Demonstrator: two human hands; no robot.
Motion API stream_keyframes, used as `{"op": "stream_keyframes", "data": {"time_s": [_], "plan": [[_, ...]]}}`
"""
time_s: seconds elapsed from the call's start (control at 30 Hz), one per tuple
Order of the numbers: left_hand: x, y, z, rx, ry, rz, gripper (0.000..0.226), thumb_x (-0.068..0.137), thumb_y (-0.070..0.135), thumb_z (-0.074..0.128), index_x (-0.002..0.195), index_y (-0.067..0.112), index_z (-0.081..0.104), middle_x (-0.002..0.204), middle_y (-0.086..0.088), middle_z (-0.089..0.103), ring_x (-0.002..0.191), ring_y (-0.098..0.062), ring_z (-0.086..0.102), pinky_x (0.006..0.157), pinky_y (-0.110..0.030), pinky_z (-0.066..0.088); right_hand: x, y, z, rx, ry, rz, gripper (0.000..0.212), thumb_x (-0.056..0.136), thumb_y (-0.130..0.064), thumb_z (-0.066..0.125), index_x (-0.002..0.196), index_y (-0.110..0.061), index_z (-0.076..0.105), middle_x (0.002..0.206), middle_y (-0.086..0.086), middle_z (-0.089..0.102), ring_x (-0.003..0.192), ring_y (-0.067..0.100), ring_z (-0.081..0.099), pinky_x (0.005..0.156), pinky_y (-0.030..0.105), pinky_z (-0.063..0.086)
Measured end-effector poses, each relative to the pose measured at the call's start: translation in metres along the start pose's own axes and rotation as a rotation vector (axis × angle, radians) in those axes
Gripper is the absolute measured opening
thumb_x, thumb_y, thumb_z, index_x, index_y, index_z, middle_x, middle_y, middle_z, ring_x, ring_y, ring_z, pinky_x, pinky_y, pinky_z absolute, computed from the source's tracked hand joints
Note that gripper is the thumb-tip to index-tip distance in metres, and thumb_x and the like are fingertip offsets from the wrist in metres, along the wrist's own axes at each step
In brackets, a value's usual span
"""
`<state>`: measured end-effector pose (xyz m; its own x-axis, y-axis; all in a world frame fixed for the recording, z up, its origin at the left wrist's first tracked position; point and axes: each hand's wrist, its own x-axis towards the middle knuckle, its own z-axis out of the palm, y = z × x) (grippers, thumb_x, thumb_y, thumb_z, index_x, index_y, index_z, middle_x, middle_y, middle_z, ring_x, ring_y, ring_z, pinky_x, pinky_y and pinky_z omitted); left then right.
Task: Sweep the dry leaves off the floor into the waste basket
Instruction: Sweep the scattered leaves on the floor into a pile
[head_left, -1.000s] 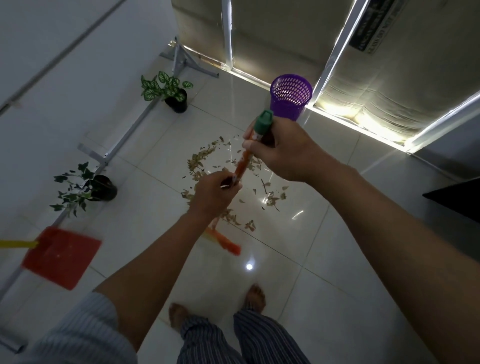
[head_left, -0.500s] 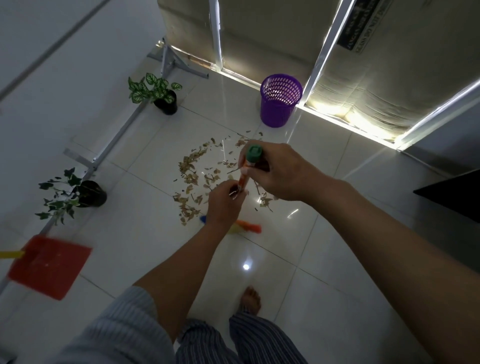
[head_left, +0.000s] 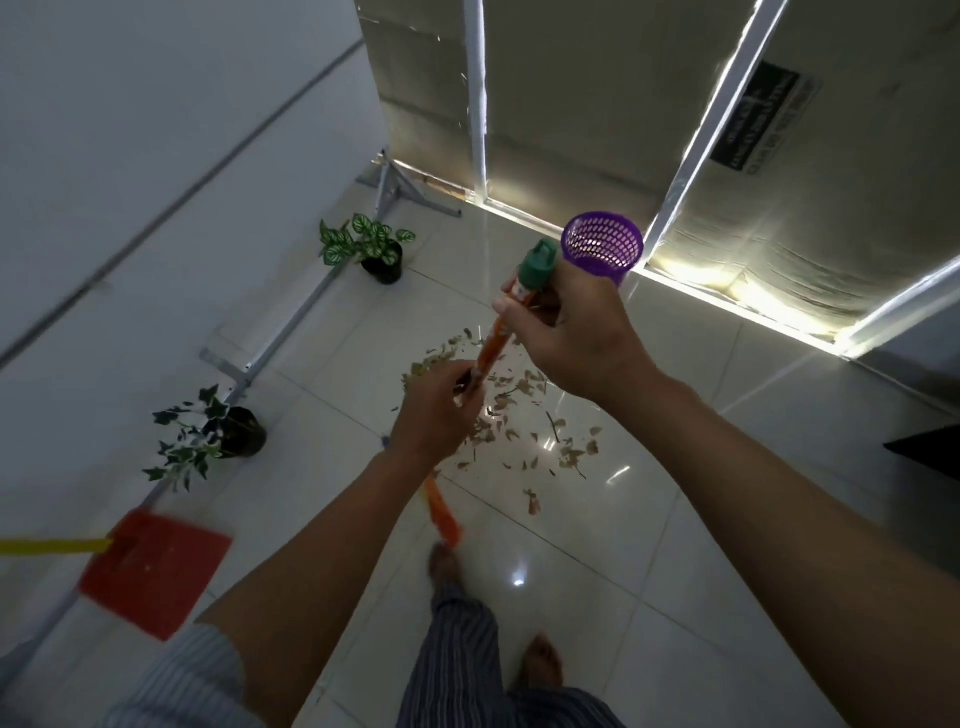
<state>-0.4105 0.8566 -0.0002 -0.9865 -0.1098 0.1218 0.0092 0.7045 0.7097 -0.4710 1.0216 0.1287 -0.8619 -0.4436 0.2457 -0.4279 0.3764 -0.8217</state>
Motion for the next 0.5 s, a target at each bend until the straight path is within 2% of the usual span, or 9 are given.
{"op": "stream_keyframes", "data": {"time_s": [0.1,0.2,0.33,0.4,0.5], "plan": [[0.003,-0.035,-0.017,0.052,-0.057,0.005,0.015,0.088,0.027,0.061,0.101,0.022,0.063,0.089,0.006,0.066,0.081,-0.012,0.063,0.076,-0.037,0.056,0.008,0.007,0.032,0.039,0.041,0.065,0.019,0.092,-0.019,0.069,0.107,-0.007,0.064,0.088,-0.003,0.067,0.08,0.007,0.069,0.075,0.015,0.057],[0.003,-0.071,-0.02,0.078,-0.068,-0.016,0.012,0.087,0.02,0.063,0.099,0.021,0.065,0.082,0.009,0.061,0.073,-0.014,0.06,0.069,-0.038,0.054,0.007,0.02,0.067,0.066,0.013,0.17,0.018,0.091,-0.023,0.069,0.104,-0.011,0.066,0.088,-0.005,0.069,0.078,0.006,0.069,0.074,0.023,0.06],[0.001,-0.119,-0.011,0.065,-0.084,-0.125,0.016,0.085,0.011,0.065,0.101,0.011,0.068,0.085,-0.004,0.066,0.076,-0.02,0.062,0.068,-0.029,0.05,-0.003,0.034,0.121,0.055,0.01,0.32,0.013,0.091,-0.021,0.071,0.101,-0.014,0.068,0.083,-0.007,0.069,0.072,0.002,0.067,0.067,0.019,0.056],[0.002,-0.139,-0.002,0.029,-0.119,-0.18,0.018,0.085,0.012,0.064,0.103,0.012,0.068,0.089,-0.004,0.068,0.08,-0.019,0.063,0.072,-0.034,0.053,-0.009,0.037,0.141,0.02,0.042,0.393,0.014,0.09,-0.022,0.073,0.102,-0.014,0.069,0.08,-0.004,0.07,0.071,0.004,0.067,0.067,0.018,0.056],[0.007,-0.147,0.008,-0.022,-0.182,-0.163,0.016,0.085,0.012,0.064,0.1,0.013,0.068,0.09,-0.003,0.068,0.08,-0.017,0.062,0.074,-0.039,0.053,-0.011,0.039,0.152,-0.037,0.101,0.424,0.015,0.091,-0.022,0.073,0.103,-0.014,0.069,0.081,-0.001,0.072,0.072,0.003,0.066,0.067,0.011,0.053]]}}
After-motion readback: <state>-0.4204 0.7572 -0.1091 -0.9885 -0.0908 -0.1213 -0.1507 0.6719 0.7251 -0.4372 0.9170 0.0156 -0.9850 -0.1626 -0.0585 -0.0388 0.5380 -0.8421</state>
